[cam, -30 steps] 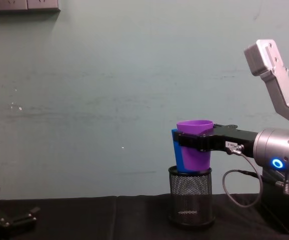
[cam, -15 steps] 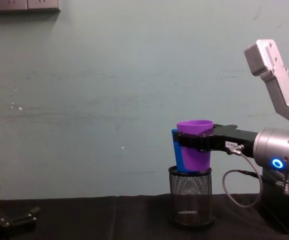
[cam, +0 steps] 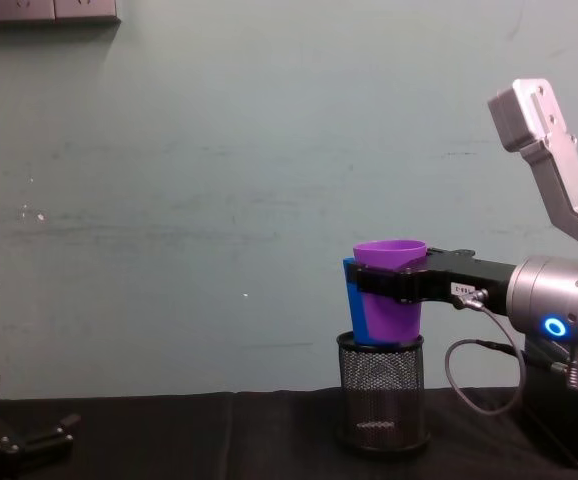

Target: Pick up one cup with a gripper and tap it against the other cup.

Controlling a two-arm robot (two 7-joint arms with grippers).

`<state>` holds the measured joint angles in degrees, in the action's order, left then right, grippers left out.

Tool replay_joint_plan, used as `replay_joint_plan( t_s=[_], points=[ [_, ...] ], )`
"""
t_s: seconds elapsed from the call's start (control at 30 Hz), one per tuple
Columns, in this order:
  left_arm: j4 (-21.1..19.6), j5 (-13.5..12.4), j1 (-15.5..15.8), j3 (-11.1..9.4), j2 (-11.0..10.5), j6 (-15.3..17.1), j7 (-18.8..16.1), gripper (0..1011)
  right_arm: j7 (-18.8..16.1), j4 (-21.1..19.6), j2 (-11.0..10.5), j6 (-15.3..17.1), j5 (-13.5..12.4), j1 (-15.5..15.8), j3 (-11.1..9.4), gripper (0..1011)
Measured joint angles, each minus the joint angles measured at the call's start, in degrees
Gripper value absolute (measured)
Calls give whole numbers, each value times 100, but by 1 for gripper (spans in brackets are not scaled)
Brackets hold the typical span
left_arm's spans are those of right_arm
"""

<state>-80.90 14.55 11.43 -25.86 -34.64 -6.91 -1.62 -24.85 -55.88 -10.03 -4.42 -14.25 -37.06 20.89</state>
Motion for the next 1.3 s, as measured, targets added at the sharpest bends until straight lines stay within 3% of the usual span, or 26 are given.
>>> replay_joint_plan(
  t_s=[1.3],
  points=[
    [0, 0, 0, 0, 0, 0, 0, 1000, 0, 0, 0, 0, 0, 0, 0, 749]
  ],
)
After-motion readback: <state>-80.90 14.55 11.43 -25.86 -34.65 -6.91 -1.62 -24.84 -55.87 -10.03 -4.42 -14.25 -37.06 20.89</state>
